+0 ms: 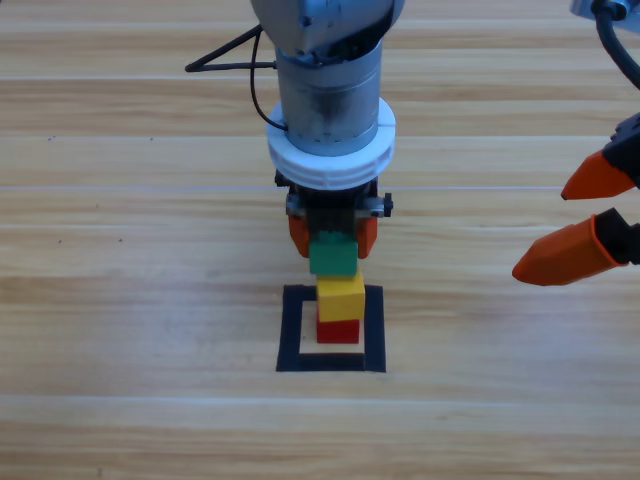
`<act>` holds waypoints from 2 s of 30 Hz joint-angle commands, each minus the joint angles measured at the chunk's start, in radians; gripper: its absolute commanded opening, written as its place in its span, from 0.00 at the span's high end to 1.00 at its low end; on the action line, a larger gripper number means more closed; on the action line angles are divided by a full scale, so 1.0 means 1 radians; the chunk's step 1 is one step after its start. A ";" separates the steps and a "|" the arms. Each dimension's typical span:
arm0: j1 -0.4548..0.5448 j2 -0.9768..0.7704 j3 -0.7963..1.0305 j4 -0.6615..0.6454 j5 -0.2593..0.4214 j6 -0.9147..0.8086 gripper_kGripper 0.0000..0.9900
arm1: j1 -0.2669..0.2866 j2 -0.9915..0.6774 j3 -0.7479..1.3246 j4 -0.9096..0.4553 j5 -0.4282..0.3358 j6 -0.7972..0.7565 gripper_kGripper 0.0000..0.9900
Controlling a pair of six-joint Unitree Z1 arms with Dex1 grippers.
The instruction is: Stack the blocks in the rectangular block: red at the bottom, yellow in the middle, green on top
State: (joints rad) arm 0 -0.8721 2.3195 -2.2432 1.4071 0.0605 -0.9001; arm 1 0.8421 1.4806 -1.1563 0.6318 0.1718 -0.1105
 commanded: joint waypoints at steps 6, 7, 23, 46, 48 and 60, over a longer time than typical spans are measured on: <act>-0.027 0.032 0.008 0.007 -0.008 -0.031 0.92 | 0.017 0.040 0.009 0.016 -0.012 -0.009 0.01; -0.028 0.031 0.010 0.007 -0.008 -0.033 0.92 | 0.017 0.040 0.009 0.016 -0.012 -0.009 0.01; -0.033 0.037 0.016 0.007 -0.007 -0.033 0.92 | 0.017 0.047 0.007 0.016 -0.017 -0.011 0.01; -0.033 0.057 0.016 0.006 -0.007 -0.028 0.92 | 0.017 0.053 0.007 0.016 -0.020 -0.012 0.01; -0.034 0.058 0.017 0.006 -0.008 -0.028 0.92 | 0.017 0.053 0.007 0.016 -0.020 -0.012 0.01; -0.047 0.060 0.023 0.006 -0.007 -0.036 0.92 | 0.017 0.056 0.007 0.016 -0.023 -0.012 0.01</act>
State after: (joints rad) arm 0 -0.8890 2.3197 -2.2414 1.4071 0.0605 -0.9232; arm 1 0.8421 1.4808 -1.1563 0.6318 0.1657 -0.1176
